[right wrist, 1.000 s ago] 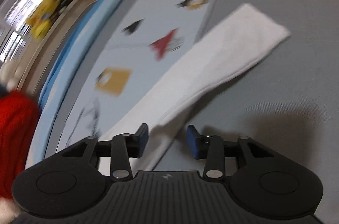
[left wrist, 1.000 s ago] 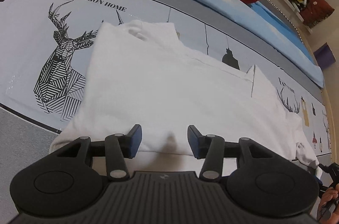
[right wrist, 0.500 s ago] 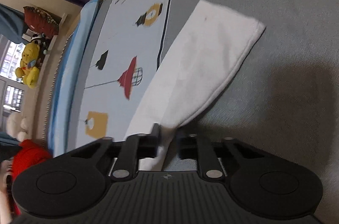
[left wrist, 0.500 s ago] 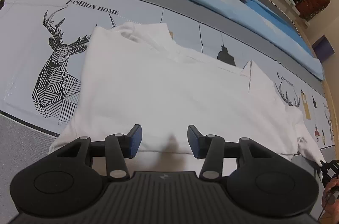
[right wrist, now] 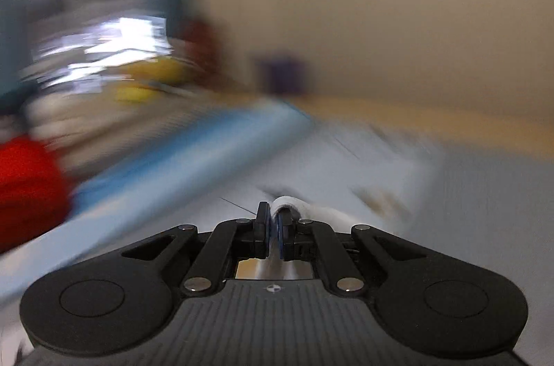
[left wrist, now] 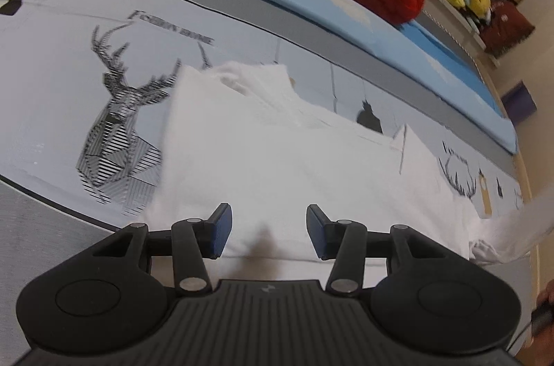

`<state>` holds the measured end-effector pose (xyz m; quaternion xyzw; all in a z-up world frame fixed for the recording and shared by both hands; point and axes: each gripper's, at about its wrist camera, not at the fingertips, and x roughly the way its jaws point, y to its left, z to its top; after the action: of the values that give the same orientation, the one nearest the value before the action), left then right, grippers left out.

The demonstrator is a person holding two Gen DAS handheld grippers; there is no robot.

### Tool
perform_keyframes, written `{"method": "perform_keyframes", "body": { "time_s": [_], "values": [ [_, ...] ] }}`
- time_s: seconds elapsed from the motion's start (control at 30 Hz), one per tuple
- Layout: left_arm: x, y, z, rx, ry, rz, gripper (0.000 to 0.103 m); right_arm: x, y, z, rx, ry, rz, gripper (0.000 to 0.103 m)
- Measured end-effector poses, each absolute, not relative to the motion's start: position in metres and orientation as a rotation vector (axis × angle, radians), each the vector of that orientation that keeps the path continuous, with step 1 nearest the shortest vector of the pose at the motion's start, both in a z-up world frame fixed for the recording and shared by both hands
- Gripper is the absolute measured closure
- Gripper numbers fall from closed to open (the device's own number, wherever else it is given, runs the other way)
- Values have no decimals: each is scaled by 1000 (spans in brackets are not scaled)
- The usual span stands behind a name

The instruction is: Fold small clothes

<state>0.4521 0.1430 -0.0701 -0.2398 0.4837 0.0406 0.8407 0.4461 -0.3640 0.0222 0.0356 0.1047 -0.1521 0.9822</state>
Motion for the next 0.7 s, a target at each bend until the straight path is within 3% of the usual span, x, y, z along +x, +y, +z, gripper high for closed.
{"method": "perform_keyframes", "body": {
  "time_s": [0.13,0.3,0.37,0.47,0.7],
  "values": [
    [452,158,-65,-552,1003,111,50,412,-239,24,-131,230,307,99],
    [452,169,-62,-607,991,124,50,385,-142,-42,-222,651,783,98],
    [451,173,-61,-623,987,131,50,379,-128,-56,-260,755,780,98],
    [450,179,-60,-636,982,140,50,379,-125,-43,-246,799,682,88],
    [445,211,-65,-722,963,222,52,404,-186,-4,24,711,350,66]
  ]
}}
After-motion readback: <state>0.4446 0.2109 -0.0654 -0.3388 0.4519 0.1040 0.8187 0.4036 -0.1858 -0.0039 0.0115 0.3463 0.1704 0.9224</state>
